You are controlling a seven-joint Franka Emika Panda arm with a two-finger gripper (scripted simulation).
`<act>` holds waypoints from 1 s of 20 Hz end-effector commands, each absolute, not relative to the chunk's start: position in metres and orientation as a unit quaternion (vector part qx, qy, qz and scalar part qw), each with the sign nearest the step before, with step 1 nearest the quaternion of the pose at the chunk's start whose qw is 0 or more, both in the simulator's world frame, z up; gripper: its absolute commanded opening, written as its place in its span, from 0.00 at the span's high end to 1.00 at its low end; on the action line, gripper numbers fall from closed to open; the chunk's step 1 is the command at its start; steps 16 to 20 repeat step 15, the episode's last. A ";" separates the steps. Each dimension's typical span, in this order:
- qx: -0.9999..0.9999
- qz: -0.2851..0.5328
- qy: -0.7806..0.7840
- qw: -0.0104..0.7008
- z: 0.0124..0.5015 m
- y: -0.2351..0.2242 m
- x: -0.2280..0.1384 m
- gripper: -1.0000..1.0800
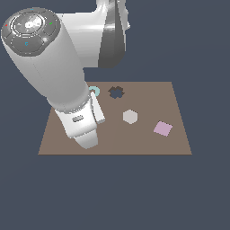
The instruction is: Insert a designated object into the corresponding slot on a board.
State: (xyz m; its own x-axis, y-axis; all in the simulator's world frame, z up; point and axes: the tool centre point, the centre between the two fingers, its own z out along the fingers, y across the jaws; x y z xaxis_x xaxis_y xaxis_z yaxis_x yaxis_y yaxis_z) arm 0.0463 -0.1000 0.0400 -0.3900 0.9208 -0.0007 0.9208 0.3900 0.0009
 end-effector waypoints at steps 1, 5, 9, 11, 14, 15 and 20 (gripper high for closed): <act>0.552 0.000 0.834 0.001 0.038 -0.100 0.046 1.00; 0.552 0.000 0.834 0.001 0.030 -0.100 0.046 1.00; 0.552 0.000 0.834 0.001 0.030 -0.100 0.046 0.04; 0.552 0.000 0.834 0.001 0.030 -0.100 0.046 0.04; 0.552 0.000 0.834 0.001 0.030 -0.100 0.046 0.04; 0.552 0.000 0.834 0.001 0.030 -0.100 0.046 0.04; 0.552 0.000 0.834 0.001 0.030 -0.100 0.046 0.04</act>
